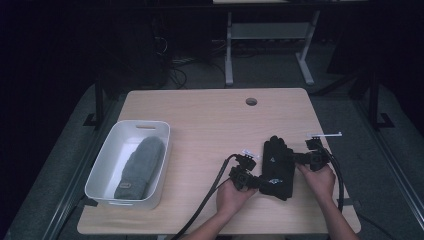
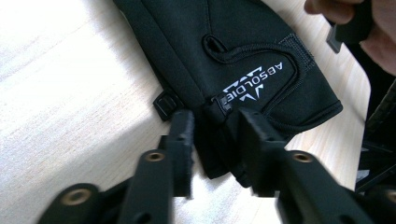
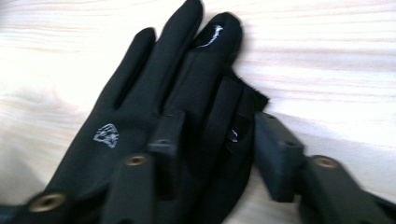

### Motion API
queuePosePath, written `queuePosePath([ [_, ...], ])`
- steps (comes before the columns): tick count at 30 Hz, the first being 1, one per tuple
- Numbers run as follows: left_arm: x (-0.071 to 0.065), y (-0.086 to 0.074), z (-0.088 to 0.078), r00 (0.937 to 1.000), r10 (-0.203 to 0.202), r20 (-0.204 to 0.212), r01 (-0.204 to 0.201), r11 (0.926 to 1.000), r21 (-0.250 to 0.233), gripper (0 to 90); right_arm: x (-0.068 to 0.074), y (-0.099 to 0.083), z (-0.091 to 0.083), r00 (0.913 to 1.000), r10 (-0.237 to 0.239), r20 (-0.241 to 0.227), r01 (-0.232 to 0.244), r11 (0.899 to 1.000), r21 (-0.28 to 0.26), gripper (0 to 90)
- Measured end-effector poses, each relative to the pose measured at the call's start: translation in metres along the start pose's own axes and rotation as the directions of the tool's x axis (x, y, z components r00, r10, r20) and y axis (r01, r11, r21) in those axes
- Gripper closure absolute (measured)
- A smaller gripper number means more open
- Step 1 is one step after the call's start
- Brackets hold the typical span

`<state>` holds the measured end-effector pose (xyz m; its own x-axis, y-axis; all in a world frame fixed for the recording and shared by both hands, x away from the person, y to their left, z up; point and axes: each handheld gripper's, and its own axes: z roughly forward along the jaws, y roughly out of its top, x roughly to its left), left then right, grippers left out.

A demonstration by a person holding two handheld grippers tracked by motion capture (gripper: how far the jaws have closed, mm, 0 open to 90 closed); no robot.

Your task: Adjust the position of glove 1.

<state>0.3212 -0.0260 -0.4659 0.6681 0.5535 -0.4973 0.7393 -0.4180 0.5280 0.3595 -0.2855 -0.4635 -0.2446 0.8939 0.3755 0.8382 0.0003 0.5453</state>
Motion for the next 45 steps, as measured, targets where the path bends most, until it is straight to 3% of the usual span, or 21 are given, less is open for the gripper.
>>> queuePosePath([
  [5, -0.002, 0.000, -0.001, 0.9985, -0.034, 0.044, 0.034, 0.9994, 0.001, 39.5, -0.002, -0.003, -0.003, 0.9993, 0.012, -0.034, -0.012, 1.000, -0.014, 70.1],
  [8, -0.007, -0.001, 0.001, 0.9991, -0.021, 0.037, 0.020, 0.9998, 0.008, 36.8, -0.004, -0.006, -0.005, 0.9986, 0.023, -0.047, -0.024, 0.999, -0.038, 74.7],
  [11, -0.012, 0.000, 0.003, 0.9998, 0.012, -0.018, -0.012, 0.9999, 0.004, 44.9, -0.003, -0.008, -0.006, 0.9991, 0.007, -0.041, -0.009, 0.999, -0.034, 76.6],
  [14, -0.014, 0.001, 0.006, 0.9963, 0.055, -0.066, -0.055, 0.9984, 0.010, 57.4, -0.005, -0.010, -0.007, 0.9985, 0.024, -0.050, -0.026, 0.999, -0.041, 77.0],
  [16, -0.012, 0.002, 0.006, 0.9964, 0.050, -0.068, -0.050, 0.9987, 0.010, 64.3, -0.007, -0.011, -0.007, 0.9980, 0.024, -0.059, -0.026, 0.999, -0.048, 76.4],
  [19, -0.008, 0.002, 0.005, 0.9960, 0.064, -0.062, -0.062, 0.9978, 0.024, 74.1, -0.010, -0.010, -0.009, 0.9957, 0.039, -0.084, -0.045, 0.997, -0.061, 61.2],
  [20, -0.008, 0.003, 0.005, 0.9959, 0.067, -0.061, -0.066, 0.9975, 0.028, 75.2, -0.011, -0.009, -0.008, 0.9940, 0.047, -0.099, -0.053, 0.997, -0.059, 54.8],
  [22, -0.007, 0.003, 0.006, 0.9958, 0.072, -0.056, -0.070, 0.9971, 0.029, 77.6, -0.013, -0.009, -0.005, 0.9917, 0.059, -0.114, -0.064, 0.997, -0.045, 53.5],
  [29, -0.004, 0.005, 0.002, 0.9968, 0.074, -0.031, -0.073, 0.9968, 0.034, 81.9, -0.008, -0.007, -0.003, 0.9860, 0.054, -0.158, -0.064, 0.996, -0.056, 77.3],
  [34, 0.002, 0.003, -0.006, 0.9983, 0.054, -0.020, -0.054, 0.9983, 0.020, 82.3, -0.004, -0.005, -0.008, 0.9831, 0.052, -0.175, -0.063, 0.996, -0.057, 78.0],
  [42, 0.008, 0.000, -0.030, 0.9991, 0.041, -0.012, -0.041, 0.9991, -0.007, 82.3, 0.009, -0.001, -0.012, 0.9667, 0.066, -0.248, -0.089, 0.993, -0.083, 78.1],
  [45, 0.012, -0.001, -0.040, 0.9992, 0.038, -0.009, -0.038, 0.9992, -0.013, 82.3, 0.016, 0.003, -0.012, 0.9647, 0.058, -0.257, -0.080, 0.994, -0.078, 78.1],
])
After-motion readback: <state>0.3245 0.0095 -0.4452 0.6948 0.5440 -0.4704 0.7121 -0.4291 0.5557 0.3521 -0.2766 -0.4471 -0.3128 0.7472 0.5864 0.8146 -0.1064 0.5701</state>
